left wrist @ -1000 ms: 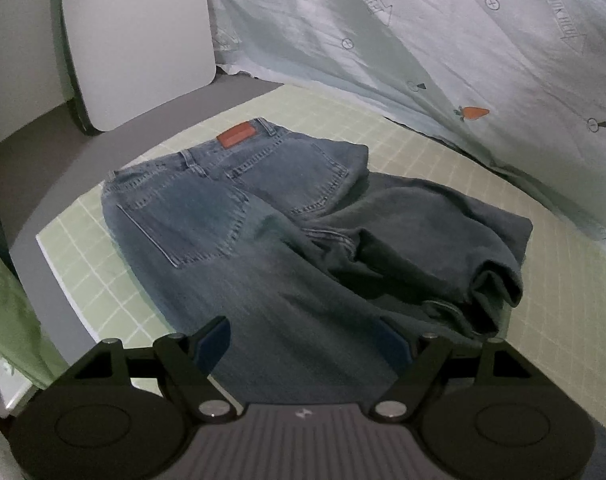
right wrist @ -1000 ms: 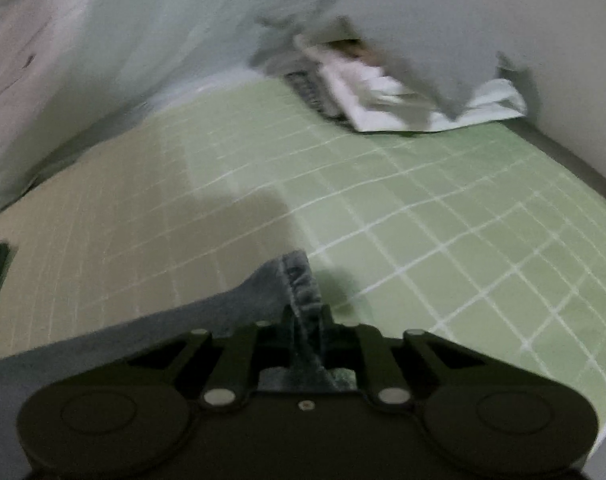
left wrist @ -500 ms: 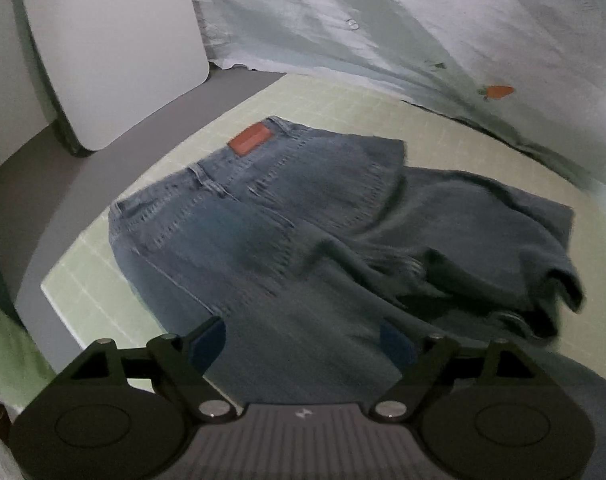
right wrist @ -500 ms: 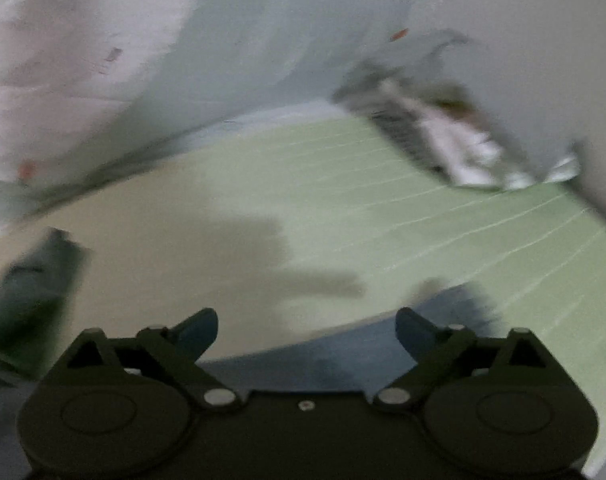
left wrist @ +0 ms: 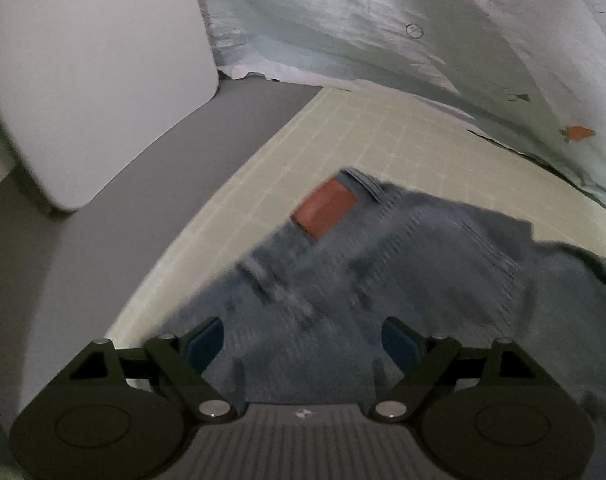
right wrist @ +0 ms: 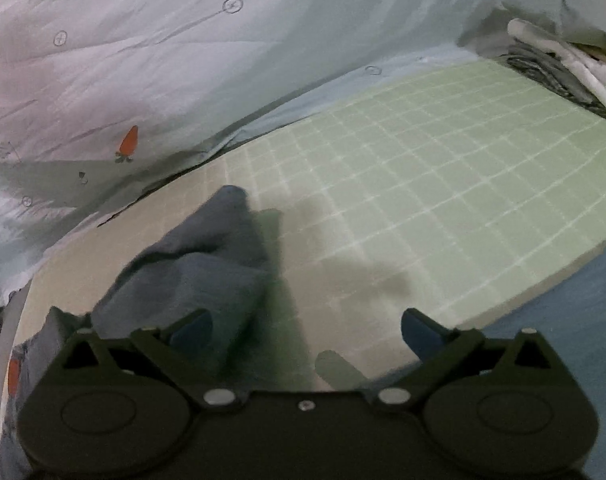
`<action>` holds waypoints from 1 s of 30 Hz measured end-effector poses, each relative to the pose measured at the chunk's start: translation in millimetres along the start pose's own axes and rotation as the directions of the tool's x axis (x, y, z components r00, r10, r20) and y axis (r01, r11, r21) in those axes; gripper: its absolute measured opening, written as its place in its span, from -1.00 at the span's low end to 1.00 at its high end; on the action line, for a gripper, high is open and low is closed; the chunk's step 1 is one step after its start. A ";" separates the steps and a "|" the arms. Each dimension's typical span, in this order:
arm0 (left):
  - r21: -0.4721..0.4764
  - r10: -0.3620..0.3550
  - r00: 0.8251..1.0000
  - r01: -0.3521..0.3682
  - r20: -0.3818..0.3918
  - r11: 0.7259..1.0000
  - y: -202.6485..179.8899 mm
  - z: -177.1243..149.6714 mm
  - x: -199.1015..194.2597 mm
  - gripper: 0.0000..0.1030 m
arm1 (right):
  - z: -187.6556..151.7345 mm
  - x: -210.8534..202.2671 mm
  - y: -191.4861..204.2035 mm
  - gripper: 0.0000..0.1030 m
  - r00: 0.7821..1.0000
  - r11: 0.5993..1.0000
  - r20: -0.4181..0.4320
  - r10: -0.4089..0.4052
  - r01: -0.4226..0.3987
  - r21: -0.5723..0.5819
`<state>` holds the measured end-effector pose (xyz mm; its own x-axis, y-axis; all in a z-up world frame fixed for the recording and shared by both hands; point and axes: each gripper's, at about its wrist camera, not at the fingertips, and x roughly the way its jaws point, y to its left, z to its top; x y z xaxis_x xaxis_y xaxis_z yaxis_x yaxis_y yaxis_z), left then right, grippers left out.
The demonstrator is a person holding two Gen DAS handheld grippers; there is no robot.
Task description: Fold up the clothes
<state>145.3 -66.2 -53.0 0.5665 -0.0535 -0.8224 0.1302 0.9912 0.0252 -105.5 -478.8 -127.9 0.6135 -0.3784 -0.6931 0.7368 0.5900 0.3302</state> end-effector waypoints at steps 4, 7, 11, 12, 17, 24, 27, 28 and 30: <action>0.009 -0.076 0.997 0.076 -0.027 0.997 13.7 43.3 43.0 0.73 | 0.8 18.5 27.9 0.99 1.000 0.998 -0.013 -0.011 0.012 0.055; 0.021 -0.126 0.992 0.127 -0.031 0.992 18.5 70.9 78.1 0.76 | 6.6 39.2 41.1 0.99 0.999 0.995 -0.028 -0.038 0.040 0.095; 0.009 -0.158 0.985 0.159 -0.075 0.987 12.2 100.8 128.5 0.76 | 19.3 71.5 49.4 0.99 0.994 0.985 -0.059 -0.096 0.103 0.141; 0.006 -0.173 0.982 0.174 -0.083 0.985 9.9 105.9 138.4 0.76 | 22.0 77.1 50.3 0.99 0.991 0.982 -0.075 -0.112 0.122 0.141; -0.031 -0.227 0.969 0.226 -0.094 0.974 0.8 115.5 163.3 0.60 | 26.3 90.4 50.7 0.98 0.976 0.980 -0.132 -0.171 0.183 0.083; -0.122 -0.276 0.960 0.270 -0.037 0.955 2.1 108.2 155.4 -0.57 | 19.9 87.9 34.3 0.94 0.975 0.969 -0.170 -0.141 0.171 0.176; -0.164 -0.174 0.984 0.176 0.026 0.971 12.3 109.8 141.1 -0.58 | 19.3 83.5 34.1 0.91 0.977 0.970 -0.162 -0.136 0.165 0.180; -0.186 -0.110 0.992 0.119 0.053 0.975 20.0 110.5 136.6 -0.58 | 20.1 80.6 34.7 0.91 0.978 0.970 -0.153 -0.139 0.166 0.179; -0.247 -0.048 0.997 0.063 0.064 0.967 42.1 111.7 136.3 -0.58 | 22.0 74.2 35.2 0.91 0.981 0.970 -0.134 -0.141 0.164 0.179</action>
<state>318.9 -45.3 -100.6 0.6107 -0.1090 -0.7843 -0.0391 0.9851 -0.1673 -27.8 -501.8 -153.6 0.4599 -0.3589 -0.8122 0.8661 0.3829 0.3212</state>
